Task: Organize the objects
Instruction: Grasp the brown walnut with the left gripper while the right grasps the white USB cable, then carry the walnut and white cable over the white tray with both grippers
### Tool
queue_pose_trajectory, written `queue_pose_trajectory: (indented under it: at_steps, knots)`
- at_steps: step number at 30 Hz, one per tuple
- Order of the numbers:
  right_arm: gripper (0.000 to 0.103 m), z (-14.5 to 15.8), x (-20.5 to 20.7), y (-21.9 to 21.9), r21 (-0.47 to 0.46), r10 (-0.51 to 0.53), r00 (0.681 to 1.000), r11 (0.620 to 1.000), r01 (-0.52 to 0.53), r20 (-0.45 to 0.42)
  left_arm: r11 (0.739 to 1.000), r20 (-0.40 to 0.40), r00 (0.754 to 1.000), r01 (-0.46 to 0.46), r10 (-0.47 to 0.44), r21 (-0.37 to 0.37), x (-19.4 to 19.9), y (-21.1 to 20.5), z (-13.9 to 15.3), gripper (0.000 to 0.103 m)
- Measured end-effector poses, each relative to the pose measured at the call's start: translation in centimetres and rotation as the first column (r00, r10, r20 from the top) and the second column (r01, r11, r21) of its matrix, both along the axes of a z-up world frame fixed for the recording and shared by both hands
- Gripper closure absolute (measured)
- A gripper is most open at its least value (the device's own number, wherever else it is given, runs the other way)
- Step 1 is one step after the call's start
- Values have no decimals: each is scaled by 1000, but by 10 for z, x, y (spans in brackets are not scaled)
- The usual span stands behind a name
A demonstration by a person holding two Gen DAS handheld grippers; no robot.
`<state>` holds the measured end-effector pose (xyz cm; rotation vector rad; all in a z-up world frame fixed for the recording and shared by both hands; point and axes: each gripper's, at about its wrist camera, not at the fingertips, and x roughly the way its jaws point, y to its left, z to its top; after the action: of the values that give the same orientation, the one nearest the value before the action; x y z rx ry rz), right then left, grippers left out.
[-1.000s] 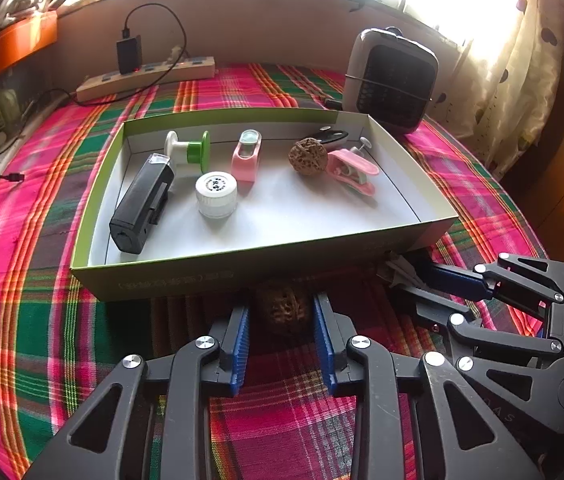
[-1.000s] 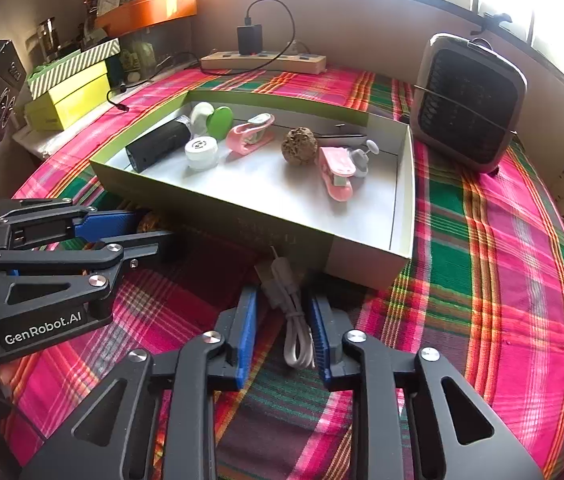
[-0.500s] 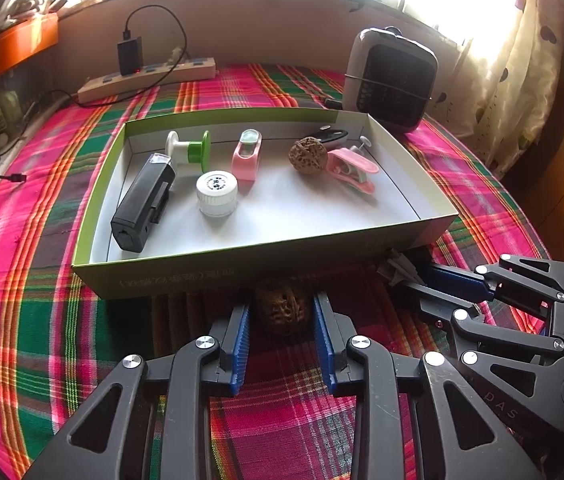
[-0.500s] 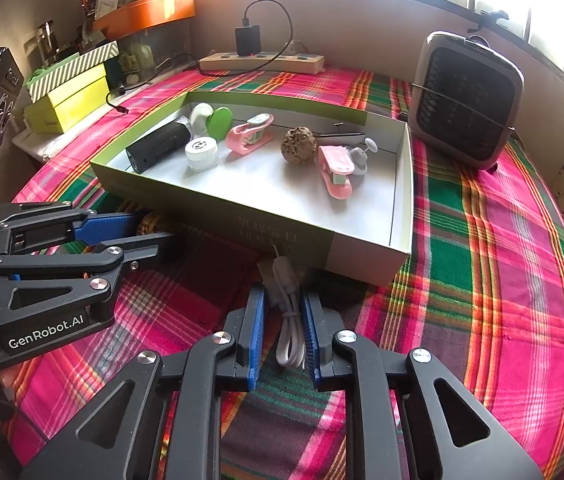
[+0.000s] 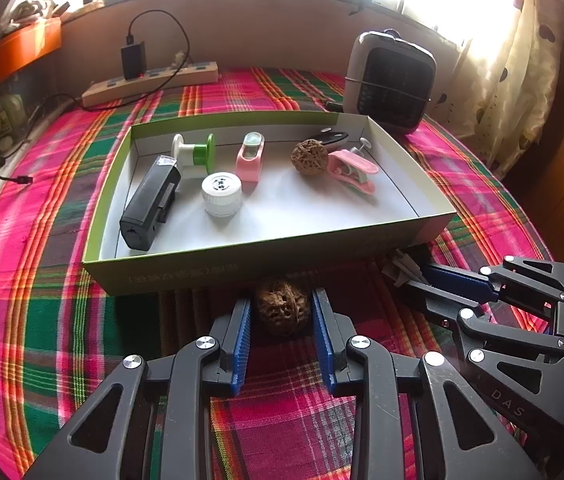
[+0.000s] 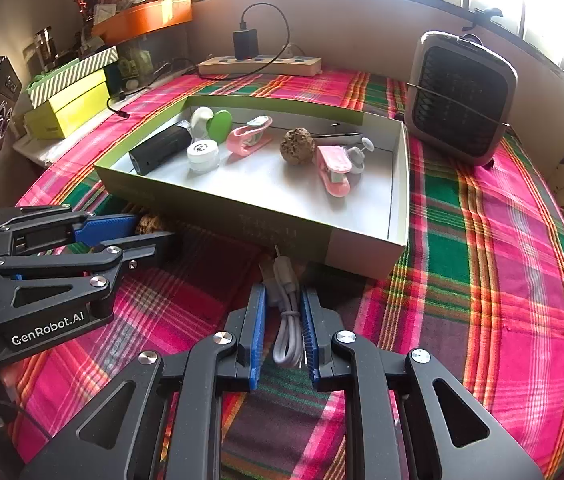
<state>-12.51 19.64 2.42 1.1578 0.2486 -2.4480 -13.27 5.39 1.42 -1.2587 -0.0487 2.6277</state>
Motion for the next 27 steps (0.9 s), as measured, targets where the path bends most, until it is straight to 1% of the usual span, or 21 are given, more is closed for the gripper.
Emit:
queue_pose_trajectory:
  at_steps: [4, 17, 27]
  knots:
    - [85, 4, 3, -1, -9, 2, 1000, 1000, -2, -10, 1000, -19, 1000, -1, 1, -18, 4, 1, 5, 76]
    - [85, 19, 8, -2, -30, -1, 999, 1000, 0, -44, 1000, -60, 998, 2, -3, -19, 9, 0, 19, 76]
    - [85, 36, 1, -2, -52, 0, 997, 999, -4, -78, 1000, -93, 996, 4, -5, -18, 4, -1, 33, 76]
